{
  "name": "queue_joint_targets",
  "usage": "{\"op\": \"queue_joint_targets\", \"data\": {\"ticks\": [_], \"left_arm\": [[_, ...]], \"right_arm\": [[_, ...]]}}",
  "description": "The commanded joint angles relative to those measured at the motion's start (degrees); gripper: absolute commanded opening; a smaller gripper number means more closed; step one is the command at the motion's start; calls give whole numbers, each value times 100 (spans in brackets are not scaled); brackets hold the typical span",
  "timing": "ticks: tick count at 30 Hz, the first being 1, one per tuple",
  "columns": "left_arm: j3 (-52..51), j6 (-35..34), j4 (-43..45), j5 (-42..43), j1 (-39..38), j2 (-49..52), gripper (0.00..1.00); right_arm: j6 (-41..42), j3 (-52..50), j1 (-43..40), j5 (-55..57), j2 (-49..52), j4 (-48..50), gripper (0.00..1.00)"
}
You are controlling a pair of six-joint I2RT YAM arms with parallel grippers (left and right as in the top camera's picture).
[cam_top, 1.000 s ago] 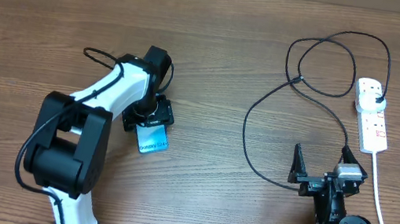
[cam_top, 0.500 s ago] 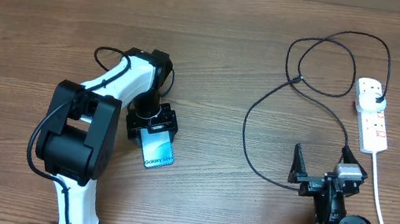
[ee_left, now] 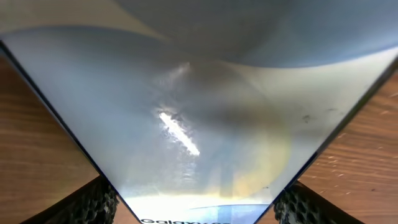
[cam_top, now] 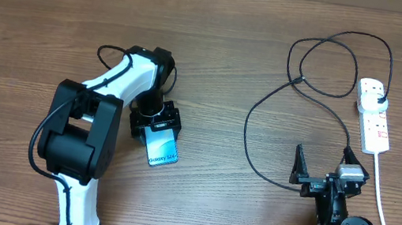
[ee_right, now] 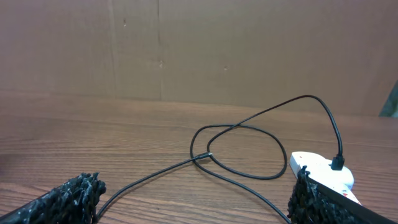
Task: Plug charger to phone and switch on socket
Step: 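Raise the phone and rotate it upright toward the table center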
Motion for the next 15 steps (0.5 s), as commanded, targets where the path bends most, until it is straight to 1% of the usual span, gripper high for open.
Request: {"op": "queue_joint_targets", "data": {"ticks": [1,4,6,9,15], "left_arm": [[326,264,17,-39,-28,205,58],[575,468,-238,164,-28,205,58],[804,804,-483,472,-28,205,58],[1016,1137,-728,776,-28,205,58],[1161,1596,-1062,1211,-28,205,58]], "right_arm": [[-9,-63,17,-28,-52,37,100],[-7,-63,17,-28,-52,37,100],[-9,-63,17,-28,-52,39,100],[-9,-63,17,-28,-52,39,100],[-9,-63,17,-28,-52,37,100]]}}
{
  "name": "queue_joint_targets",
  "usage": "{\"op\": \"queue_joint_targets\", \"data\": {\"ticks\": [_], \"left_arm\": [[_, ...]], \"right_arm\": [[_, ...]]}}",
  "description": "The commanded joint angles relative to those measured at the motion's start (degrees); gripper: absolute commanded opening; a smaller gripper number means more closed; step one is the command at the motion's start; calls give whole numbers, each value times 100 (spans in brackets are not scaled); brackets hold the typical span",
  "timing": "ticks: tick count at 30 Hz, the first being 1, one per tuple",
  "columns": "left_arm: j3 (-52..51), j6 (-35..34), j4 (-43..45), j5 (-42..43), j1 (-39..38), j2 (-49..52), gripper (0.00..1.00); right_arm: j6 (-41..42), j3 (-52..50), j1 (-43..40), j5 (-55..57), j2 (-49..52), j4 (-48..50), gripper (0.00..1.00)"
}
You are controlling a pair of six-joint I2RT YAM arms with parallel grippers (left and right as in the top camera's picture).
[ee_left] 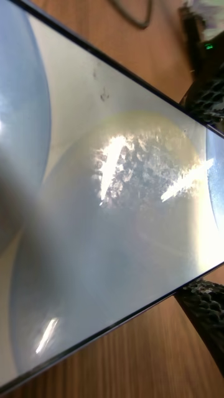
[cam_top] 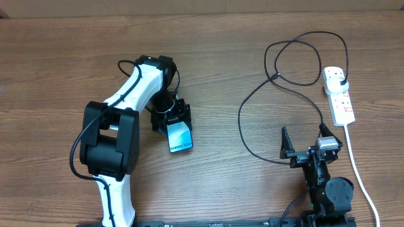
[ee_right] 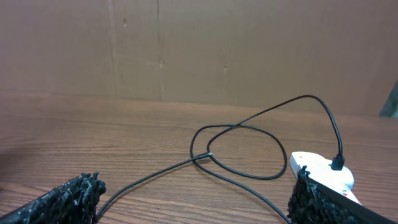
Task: Plug charger to phone and switch on socket
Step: 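Raise the phone and rotate it upright toward the table center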
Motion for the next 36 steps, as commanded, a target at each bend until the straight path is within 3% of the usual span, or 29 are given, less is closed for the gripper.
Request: {"op": "queue_joint_targets", "data": {"ticks": [1,15,19,26,36], "left_arm": [[166,590,-181,577,-28,24,57],[166,1716,-839,2253,-28,24,60],[166,2002,-1008,3121,-28,24,59],[166,2035,-1029,4444,-28,24,61],[166,2039,-994,5469,-28,24,57]], "right_arm": [[-7,-63,15,-28,-52,37,100],[-7,-63,15,-28,-52,37,100],[-7,-63,15,-28,-52,37,100],[-7,-63,15,-28,-52,37,100],[-7,-63,15,-28,-52,37,100]]}}
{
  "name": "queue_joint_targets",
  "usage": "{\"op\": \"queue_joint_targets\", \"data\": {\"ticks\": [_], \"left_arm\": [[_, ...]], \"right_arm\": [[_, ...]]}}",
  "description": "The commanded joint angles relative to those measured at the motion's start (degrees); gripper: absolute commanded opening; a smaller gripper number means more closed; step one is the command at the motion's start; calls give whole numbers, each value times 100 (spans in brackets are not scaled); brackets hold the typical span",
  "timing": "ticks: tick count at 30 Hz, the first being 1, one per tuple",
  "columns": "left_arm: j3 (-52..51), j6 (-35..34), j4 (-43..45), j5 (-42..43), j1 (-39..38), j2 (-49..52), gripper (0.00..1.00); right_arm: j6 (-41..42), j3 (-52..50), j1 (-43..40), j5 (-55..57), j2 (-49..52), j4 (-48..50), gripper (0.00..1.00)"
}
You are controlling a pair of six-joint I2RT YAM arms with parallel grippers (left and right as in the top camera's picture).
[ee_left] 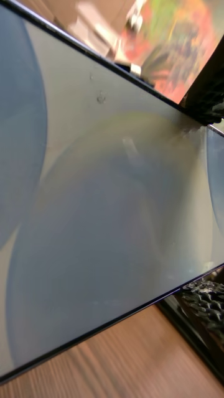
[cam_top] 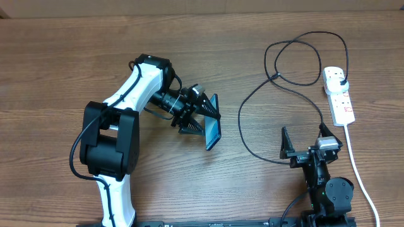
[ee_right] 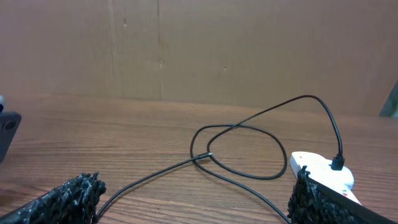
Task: Plug charger to phone and switch on socket
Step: 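Raise the phone and rotate it upright toward the table center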
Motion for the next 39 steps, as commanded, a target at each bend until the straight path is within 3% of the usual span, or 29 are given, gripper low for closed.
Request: {"op": "queue_joint_targets", "data": {"ticks": [1,12,24,39], "left_arm": [[133,157,13,903,-28,24,57],[133,437,-31,1117,376,24,60],[133,1648,-1003,1113,728,24,59],[133,1670,-1110,1093,728,24,59]], "right_arm": [[-2,-63,17,-28,-52,37,100],[-4,-63,17,-28,-52,39,100],[-4,-63,17,-28,-52,37,100],[-4,-63,17,-28,-52,37,100]]}}
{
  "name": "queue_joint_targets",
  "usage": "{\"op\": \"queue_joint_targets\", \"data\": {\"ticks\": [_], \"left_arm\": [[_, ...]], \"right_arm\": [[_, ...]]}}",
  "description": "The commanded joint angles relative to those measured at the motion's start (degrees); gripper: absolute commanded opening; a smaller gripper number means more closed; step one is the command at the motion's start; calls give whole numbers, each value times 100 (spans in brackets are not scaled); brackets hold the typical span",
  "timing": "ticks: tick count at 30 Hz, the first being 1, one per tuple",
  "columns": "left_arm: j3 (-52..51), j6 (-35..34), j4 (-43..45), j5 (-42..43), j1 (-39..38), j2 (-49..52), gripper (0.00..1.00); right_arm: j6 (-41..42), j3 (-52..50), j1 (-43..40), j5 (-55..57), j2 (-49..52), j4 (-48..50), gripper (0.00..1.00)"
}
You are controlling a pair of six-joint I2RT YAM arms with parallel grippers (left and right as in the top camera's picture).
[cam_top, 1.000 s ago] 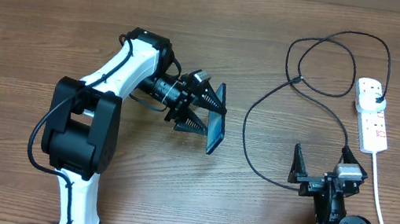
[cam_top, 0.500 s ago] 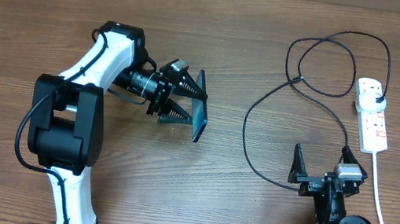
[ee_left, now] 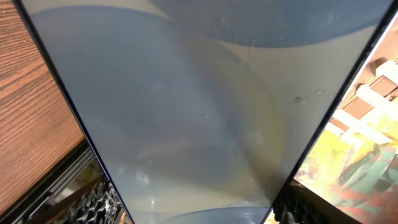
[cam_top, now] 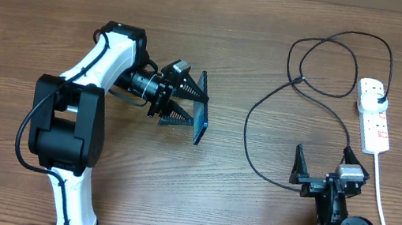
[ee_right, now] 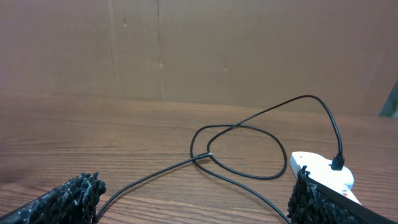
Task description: Plug charger to phone and switch on socket
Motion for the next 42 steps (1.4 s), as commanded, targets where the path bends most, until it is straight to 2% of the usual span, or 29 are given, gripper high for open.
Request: {"op": "queue_joint_targets", "data": {"ticks": [1,29,36,38,42], "left_arm": [[127,227,-31,273,-24,22,59],[127,203,-35,326,-15,22,57],[127,131,-74,695,-11,22,57],[127,92,-79,802,-7,22,57],[127,9,-79,994,-7,22,56]], "right_arm": [[-9,-63,15,-28,-52,37,100],[-9,-63,15,-28,-52,37,100],[31,-63,15,-98,-52,42,100],[573,-63,15,-122,-52,42,100],[2750,-63,15,-151,-52,37,100]]}}
